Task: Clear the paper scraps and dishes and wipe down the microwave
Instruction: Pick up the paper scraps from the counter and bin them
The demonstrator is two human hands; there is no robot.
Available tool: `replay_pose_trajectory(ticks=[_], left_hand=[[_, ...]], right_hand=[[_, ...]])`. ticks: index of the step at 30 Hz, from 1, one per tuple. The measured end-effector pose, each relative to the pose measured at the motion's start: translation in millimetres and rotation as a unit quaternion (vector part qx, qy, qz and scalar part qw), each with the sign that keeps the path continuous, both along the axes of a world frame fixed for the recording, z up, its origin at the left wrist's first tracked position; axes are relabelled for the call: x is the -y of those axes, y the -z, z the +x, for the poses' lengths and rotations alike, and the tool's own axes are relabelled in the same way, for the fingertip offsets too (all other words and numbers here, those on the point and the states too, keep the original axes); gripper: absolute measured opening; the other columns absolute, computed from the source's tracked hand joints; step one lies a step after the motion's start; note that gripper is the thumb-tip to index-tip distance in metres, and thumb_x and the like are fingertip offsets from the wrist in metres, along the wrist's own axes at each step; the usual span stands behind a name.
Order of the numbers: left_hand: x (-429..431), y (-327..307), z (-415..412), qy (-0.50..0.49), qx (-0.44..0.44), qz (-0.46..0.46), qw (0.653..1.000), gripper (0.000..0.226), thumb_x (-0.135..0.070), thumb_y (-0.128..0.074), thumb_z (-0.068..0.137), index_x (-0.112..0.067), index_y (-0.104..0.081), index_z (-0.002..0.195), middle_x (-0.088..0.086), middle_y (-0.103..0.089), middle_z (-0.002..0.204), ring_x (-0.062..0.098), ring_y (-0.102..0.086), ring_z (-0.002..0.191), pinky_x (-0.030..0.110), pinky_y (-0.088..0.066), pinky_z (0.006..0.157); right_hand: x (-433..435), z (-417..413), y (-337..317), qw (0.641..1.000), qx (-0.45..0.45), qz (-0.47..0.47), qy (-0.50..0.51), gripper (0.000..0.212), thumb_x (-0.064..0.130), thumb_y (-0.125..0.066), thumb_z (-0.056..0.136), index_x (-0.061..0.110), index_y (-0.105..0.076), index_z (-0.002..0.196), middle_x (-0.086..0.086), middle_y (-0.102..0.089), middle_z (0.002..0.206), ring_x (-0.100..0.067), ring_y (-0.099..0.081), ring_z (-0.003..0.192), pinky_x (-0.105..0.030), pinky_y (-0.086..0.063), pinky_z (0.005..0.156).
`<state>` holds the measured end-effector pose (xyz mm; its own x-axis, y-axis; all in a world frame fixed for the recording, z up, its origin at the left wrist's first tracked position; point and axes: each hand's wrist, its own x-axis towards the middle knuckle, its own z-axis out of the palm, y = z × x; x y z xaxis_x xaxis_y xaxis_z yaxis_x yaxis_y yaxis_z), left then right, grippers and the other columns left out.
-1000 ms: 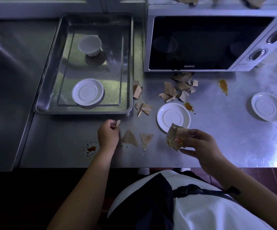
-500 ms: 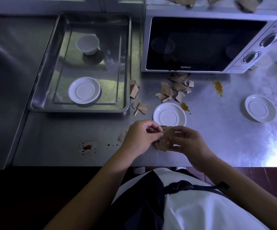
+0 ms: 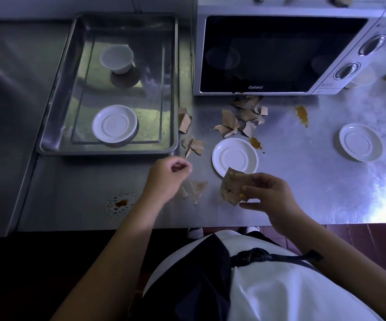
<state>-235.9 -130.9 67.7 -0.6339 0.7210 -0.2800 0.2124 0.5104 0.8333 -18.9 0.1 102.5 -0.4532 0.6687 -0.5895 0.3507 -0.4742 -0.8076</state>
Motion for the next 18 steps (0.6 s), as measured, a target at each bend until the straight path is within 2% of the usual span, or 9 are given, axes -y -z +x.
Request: replay_pose_trajectory(ticks=[2, 4, 6, 8, 10, 12, 14, 18], left_hand=[[14.9, 16.9, -18.6, -0.017, -0.066, -0.119, 0.991, 0.006, -0.031, -0.074, 0.084, -0.030, -0.068, 0.086, -0.014, -0.069, 0.080, 0.010, -0.067, 0.081, 0.025, -0.052, 0.068], [25.8, 33.5, -24.8, -0.012, -0.094, -0.209, 0.973, 0.020, -0.037, -0.075, 0.082, -0.026, -0.066, 0.096, -0.007, -0.070, 0.093, 0.019, -0.066, 0.090, 0.031, -0.050, 0.074], [28.8, 44.9, -22.7, 0.009, -0.106, -0.235, 0.966, 0.039, -0.039, -0.077, 0.079, -0.023, -0.065, 0.112, -0.001, -0.068, 0.108, 0.024, -0.064, 0.101, 0.036, -0.052, 0.082], [24.4, 50.0, -18.4, 0.032, -0.112, -0.235, 0.965, 0.061, -0.036, -0.080, 0.077, -0.025, -0.056, 0.132, 0.005, -0.060, 0.124, 0.027, -0.058, 0.113, 0.041, -0.051, 0.091], [17.1, 51.8, -16.2, 0.050, -0.117, -0.232, 0.964, 0.070, -0.032, -0.082, 0.076, -0.028, -0.050, 0.139, 0.008, -0.050, 0.130, 0.029, -0.054, 0.118, 0.042, -0.049, 0.096], [10.4, 51.7, -15.5, 0.068, -0.117, -0.229, 0.964, 0.061, -0.025, -0.081, 0.076, -0.028, -0.053, 0.130, 0.007, -0.047, 0.127, 0.028, -0.053, 0.113, 0.038, -0.048, 0.091], [6.4, 51.7, -15.5, 0.071, -0.122, -0.232, 0.963, 0.042, -0.020, -0.081, 0.076, -0.025, -0.058, 0.111, 0.004, -0.048, 0.118, 0.024, -0.055, 0.100, 0.032, -0.043, 0.080], [4.4, 53.1, -17.3, 0.046, -0.130, -0.230, 0.963, 0.025, -0.014, -0.076, 0.077, -0.025, -0.055, 0.084, -0.001, -0.053, 0.101, 0.019, -0.054, 0.082, 0.030, -0.038, 0.069]], right_hand=[[-2.0, 2.6, 0.6, 1.000, 0.006, -0.004, 0.019, 0.019, -0.010, -0.065, 0.087, 0.001, -0.068, 0.102, -0.014, -0.073, 0.089, -0.022, -0.073, 0.069, -0.035, -0.060, 0.061], [-3.2, 3.3, 0.6, 0.999, 0.011, -0.009, 0.029, 0.018, -0.009, -0.064, 0.088, 0.000, -0.068, 0.103, -0.015, -0.073, 0.092, -0.022, -0.073, 0.070, -0.033, -0.059, 0.059], [-3.2, 2.6, 0.2, 0.999, 0.013, -0.010, 0.029, 0.018, -0.009, -0.064, 0.088, 0.001, -0.068, 0.103, -0.015, -0.073, 0.093, -0.023, -0.074, 0.072, -0.033, -0.060, 0.059], [-2.8, 1.8, 0.1, 1.000, 0.015, -0.008, 0.023, 0.018, -0.009, -0.063, 0.088, 0.001, -0.068, 0.103, -0.016, -0.073, 0.094, -0.023, -0.073, 0.072, -0.036, -0.062, 0.062], [-1.9, 1.2, -0.6, 1.000, 0.013, -0.005, 0.014, 0.018, -0.009, -0.063, 0.088, 0.000, -0.068, 0.103, -0.016, -0.073, 0.093, -0.023, -0.073, 0.072, -0.037, -0.062, 0.064], [-1.0, 1.1, -1.8, 1.000, 0.008, -0.002, 0.003, 0.018, -0.009, -0.064, 0.088, 0.000, -0.068, 0.103, -0.016, -0.073, 0.093, -0.023, -0.073, 0.071, -0.037, -0.062, 0.064], [-0.9, 1.3, -3.3, 1.000, 0.005, 0.002, -0.002, 0.018, -0.008, -0.064, 0.087, 0.000, -0.068, 0.102, -0.016, -0.073, 0.090, -0.023, -0.072, 0.070, -0.039, -0.063, 0.065], [-2.8, 4.0, -4.7, 1.000, 0.008, 0.013, -0.001, 0.017, -0.009, -0.063, 0.088, 0.001, -0.068, 0.102, -0.013, -0.072, 0.087, -0.019, -0.072, 0.068, -0.037, -0.063, 0.063]])
